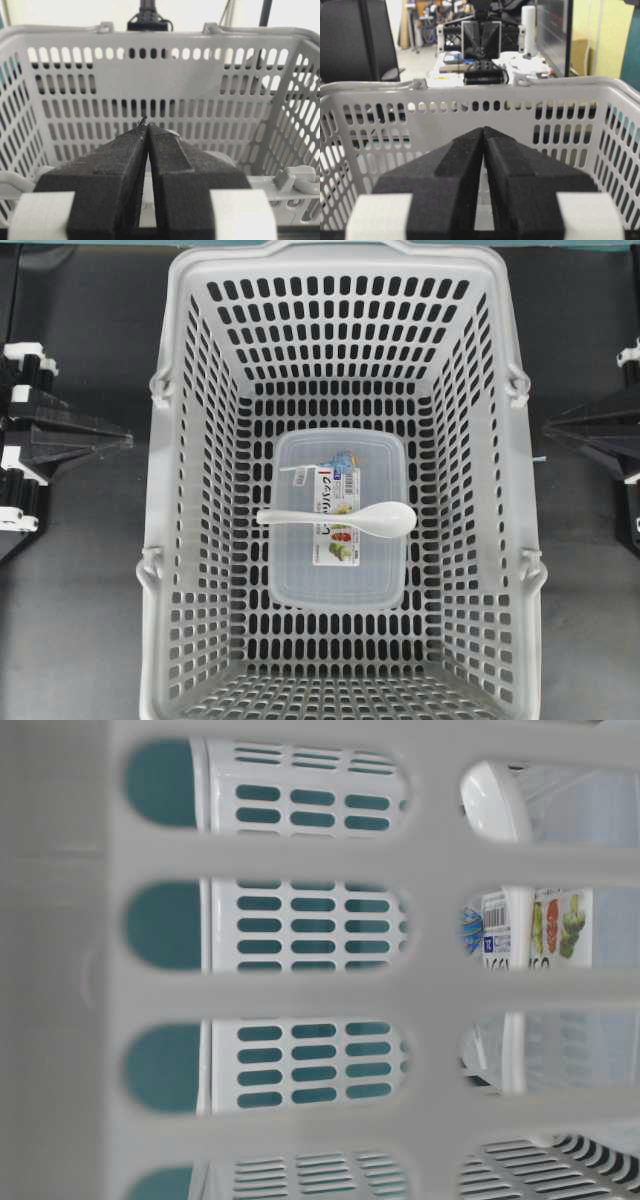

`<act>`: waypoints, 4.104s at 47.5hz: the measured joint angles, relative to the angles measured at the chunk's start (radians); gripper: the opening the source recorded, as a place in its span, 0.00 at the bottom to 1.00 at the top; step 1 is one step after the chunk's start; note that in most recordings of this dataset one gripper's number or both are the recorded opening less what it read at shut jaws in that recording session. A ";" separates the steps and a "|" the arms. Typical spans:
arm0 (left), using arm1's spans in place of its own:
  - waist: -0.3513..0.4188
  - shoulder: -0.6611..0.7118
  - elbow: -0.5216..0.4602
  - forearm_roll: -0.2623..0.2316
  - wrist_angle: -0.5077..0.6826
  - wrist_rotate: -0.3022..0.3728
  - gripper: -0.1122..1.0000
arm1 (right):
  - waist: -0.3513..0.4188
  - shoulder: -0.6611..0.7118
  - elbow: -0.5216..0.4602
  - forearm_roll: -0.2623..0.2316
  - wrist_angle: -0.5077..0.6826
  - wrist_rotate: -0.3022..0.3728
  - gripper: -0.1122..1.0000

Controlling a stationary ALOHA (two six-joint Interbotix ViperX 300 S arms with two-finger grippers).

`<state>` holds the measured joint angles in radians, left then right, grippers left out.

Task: Pick up the chinese spoon from the shopping basket with the left arm.
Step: 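Move the left gripper over the basket toward the white spoon, then lower the left gripper and close it on the white spoon's handle, then lift the spoon upward out of the basket with the left gripper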

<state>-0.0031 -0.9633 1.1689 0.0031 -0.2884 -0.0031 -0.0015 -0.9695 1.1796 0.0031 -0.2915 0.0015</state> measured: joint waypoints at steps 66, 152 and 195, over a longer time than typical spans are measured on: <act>-0.071 0.859 -0.818 0.040 0.927 0.008 0.40 | -0.043 0.000 0.000 0.015 0.104 0.067 0.76; -0.080 1.057 -1.289 0.040 1.358 -0.037 0.22 | -0.043 0.000 0.000 0.015 0.103 0.071 0.76; -0.075 1.054 -1.384 0.040 1.447 -0.121 0.22 | -0.044 0.000 0.000 0.015 0.103 0.072 0.76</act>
<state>-0.0782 0.0905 -0.2148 0.0430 1.1582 -0.1243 -0.0460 -0.9695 1.1796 0.0184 -0.1887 0.0736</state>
